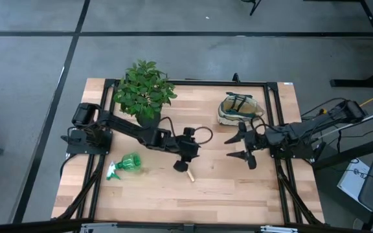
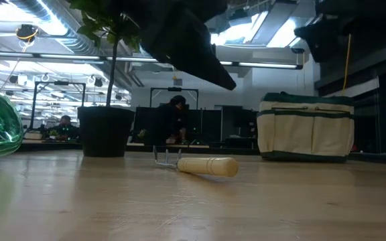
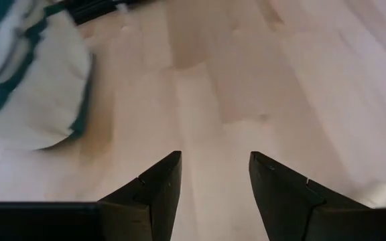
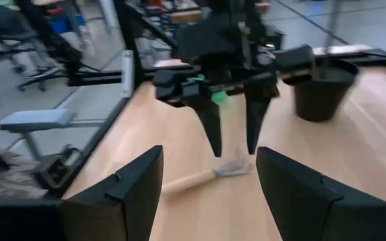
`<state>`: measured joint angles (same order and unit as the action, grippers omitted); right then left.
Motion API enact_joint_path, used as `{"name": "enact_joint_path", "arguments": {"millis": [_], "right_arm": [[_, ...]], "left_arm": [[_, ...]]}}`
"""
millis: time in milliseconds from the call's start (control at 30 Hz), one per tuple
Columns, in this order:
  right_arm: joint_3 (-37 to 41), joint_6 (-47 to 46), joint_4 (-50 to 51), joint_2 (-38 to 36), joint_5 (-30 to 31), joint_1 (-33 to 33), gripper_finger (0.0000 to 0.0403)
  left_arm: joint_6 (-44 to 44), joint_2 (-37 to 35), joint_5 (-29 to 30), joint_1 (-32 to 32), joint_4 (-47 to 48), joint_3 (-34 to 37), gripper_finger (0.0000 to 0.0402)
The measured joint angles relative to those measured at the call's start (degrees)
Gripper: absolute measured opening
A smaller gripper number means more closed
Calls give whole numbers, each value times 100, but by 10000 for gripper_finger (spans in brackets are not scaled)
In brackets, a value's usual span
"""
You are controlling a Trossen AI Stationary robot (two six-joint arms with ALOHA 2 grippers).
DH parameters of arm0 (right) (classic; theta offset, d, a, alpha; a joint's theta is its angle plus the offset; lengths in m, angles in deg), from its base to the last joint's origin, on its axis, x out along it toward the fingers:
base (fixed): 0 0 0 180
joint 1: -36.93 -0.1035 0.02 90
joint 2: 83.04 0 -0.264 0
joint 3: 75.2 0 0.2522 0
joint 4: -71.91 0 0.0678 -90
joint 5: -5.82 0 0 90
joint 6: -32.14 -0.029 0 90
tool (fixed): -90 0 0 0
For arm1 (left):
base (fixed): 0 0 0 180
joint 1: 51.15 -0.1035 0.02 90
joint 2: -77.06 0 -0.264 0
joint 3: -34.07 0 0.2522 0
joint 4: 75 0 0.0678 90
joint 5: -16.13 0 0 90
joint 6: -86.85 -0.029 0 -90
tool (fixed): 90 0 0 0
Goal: Pick & Place Garden tools in Gardening bag
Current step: Put the brown hand rake into the white gardening bag
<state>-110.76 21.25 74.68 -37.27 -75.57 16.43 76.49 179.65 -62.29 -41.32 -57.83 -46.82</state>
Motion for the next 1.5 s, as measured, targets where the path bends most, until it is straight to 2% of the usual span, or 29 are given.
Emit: {"name": "enact_joint_path", "arguments": {"millis": [267, 400, 500, 767, 1033, 1300, 1500], "right_arm": [[0, -17, -343, 113, -886, -235, 242], [0, -17, -351, 189, -1063, -440, 242], [0, 0, -355, 237, -1069, -561, 242], [0, 264, -385, 272, -1078, -657, 242], [-2, 294, -445, 272, -1076, -657, 242], [-2, 452, -447, 272, -1074, -655, 242], [-2, 452, -449, 272, -1074, -655, 242]], "left_arm": [[-130, 0, -430, 343, 851, 0, 168], [-119, 0, -799, 402, 1412, 1, 161], [-237, 0, -848, 408, 1389, 39, 155], [-1300, 69, -888, 406, 1444, 55, 140], [-2001, 417, -1142, 393, 1174, 57, 139], [-2134, 821, -1651, 229, 946, 55, 139], [-2136, 1250, -1747, 139, 479, 30, 139]]}}
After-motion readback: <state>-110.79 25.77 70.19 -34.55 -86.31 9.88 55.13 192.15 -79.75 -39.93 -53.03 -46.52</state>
